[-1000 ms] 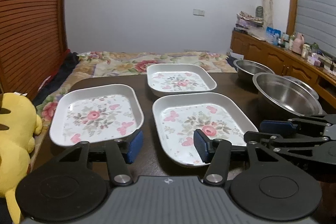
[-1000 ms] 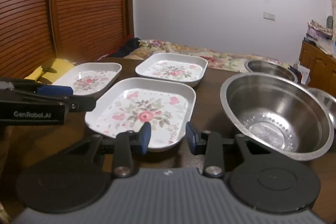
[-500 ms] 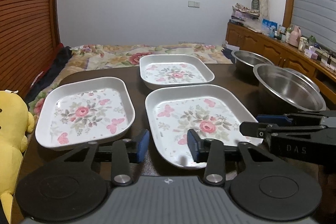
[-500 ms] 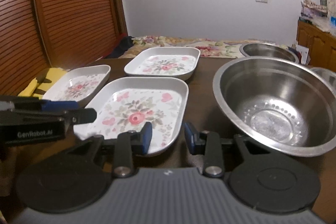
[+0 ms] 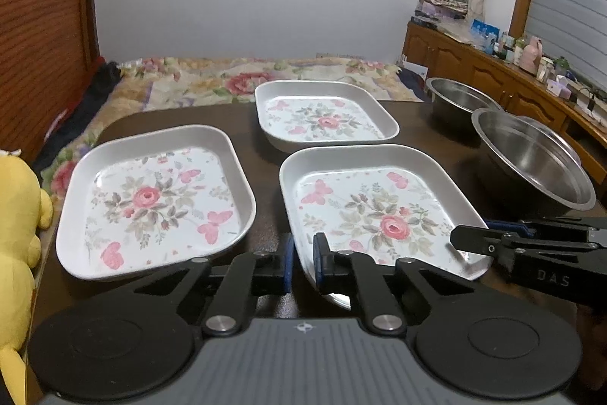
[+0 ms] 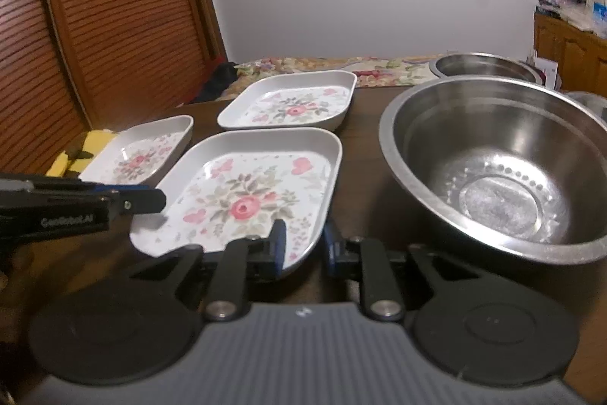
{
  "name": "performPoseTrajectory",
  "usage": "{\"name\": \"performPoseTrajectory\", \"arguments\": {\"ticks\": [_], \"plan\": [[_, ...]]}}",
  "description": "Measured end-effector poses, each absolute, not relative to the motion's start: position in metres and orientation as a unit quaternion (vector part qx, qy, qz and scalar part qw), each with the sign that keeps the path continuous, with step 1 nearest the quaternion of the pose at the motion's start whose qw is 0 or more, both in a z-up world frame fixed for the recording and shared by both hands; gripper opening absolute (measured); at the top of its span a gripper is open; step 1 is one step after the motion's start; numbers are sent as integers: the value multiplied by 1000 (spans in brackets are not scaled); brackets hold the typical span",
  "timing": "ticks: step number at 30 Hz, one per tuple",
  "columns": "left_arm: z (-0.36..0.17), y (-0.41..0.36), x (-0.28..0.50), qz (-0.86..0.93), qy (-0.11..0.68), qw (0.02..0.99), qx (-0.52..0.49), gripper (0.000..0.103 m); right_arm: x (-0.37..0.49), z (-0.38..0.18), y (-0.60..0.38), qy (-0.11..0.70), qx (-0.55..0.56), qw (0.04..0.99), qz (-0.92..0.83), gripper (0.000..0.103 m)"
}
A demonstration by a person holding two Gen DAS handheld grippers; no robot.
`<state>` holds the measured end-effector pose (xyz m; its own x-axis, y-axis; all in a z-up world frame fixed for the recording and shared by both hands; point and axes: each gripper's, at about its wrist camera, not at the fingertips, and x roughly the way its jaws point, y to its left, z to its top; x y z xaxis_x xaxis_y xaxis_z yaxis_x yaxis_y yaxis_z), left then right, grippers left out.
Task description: Organize plates and bowls
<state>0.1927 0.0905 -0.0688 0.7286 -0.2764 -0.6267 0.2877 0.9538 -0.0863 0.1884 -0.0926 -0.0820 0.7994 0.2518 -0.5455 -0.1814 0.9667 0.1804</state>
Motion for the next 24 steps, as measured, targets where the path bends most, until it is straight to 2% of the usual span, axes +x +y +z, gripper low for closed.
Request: {"name": "performPoseTrajectory", "arguments": {"ticks": [8,24], "plan": [[-63,89,167,-153,332,931,16,9,179,-77,-100,292,63,945,129,20],[-58,94,77,-154,319,935,-13,10,109,-69,-107,269,54,948,160,20]]}}
